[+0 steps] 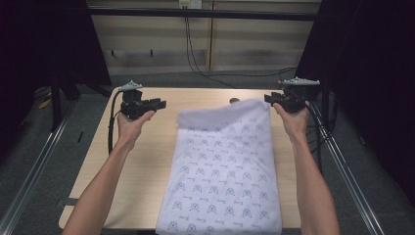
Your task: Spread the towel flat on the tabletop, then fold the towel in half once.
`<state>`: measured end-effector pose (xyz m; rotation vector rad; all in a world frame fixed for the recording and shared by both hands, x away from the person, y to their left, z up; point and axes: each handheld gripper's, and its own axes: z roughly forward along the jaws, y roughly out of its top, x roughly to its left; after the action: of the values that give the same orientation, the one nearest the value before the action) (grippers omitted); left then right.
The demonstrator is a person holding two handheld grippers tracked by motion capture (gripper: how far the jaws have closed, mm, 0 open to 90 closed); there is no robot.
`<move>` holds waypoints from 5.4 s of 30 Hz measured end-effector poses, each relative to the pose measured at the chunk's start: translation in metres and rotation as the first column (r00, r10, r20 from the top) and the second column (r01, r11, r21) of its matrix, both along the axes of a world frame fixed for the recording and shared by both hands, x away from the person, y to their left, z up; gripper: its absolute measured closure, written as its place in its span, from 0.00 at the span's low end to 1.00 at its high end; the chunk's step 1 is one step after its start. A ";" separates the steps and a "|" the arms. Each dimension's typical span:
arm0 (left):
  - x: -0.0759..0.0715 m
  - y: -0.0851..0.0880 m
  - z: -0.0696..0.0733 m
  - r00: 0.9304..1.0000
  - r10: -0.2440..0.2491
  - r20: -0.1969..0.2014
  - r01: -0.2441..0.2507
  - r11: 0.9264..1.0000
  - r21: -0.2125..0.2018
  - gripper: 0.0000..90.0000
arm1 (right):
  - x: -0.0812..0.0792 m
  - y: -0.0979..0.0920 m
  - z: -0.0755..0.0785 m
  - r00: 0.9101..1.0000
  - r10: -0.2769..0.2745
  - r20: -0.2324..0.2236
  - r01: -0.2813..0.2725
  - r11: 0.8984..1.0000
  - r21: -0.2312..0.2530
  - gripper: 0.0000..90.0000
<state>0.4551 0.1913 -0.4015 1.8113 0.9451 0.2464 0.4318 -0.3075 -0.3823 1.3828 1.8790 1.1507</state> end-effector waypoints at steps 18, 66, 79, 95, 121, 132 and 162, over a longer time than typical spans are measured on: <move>-0.098 0.001 -0.055 0.971 -0.237 -0.042 0.238 0.971 0.011 0.82 | -0.130 -0.018 -0.051 0.984 0.170 -0.058 -0.168 0.985 0.043 0.60; -0.107 -0.025 -0.103 0.944 -0.282 -0.170 0.314 0.926 0.210 1.00 | -0.148 0.042 -0.121 0.921 0.305 -0.244 -0.329 0.942 -0.065 0.90; -0.148 -0.021 -0.098 0.906 -0.352 -0.234 0.399 0.896 0.197 1.00 | -0.181 0.040 -0.116 0.888 0.348 -0.299 -0.375 0.926 -0.034 0.91; -0.194 -0.008 -0.089 0.831 -0.467 -0.304 0.519 0.846 0.119 0.88 | -0.231 0.047 -0.106 0.849 0.388 -0.359 -0.421 0.907 -0.017 0.79; -0.046 -0.016 -0.076 0.974 -0.162 -0.156 0.182 0.976 0.119 0.56 | -0.062 0.015 -0.100 0.949 0.225 -0.220 -0.223 0.974 0.032 0.64; -0.043 0.006 -0.090 0.980 -0.088 -0.181 0.111 0.986 0.126 0.53 | -0.049 0.018 -0.113 0.948 0.229 -0.221 -0.232 0.973 0.011 0.62; -0.043 -0.022 -0.106 0.966 -0.179 -0.185 0.211 0.963 0.169 0.87 | -0.057 0.024 -0.121 0.937 0.222 -0.271 -0.233 0.972 -0.010 0.95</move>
<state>0.4118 0.1695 -0.5077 2.1117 0.8732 0.0598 0.3750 -0.2838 -0.5036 1.3820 2.2931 1.0645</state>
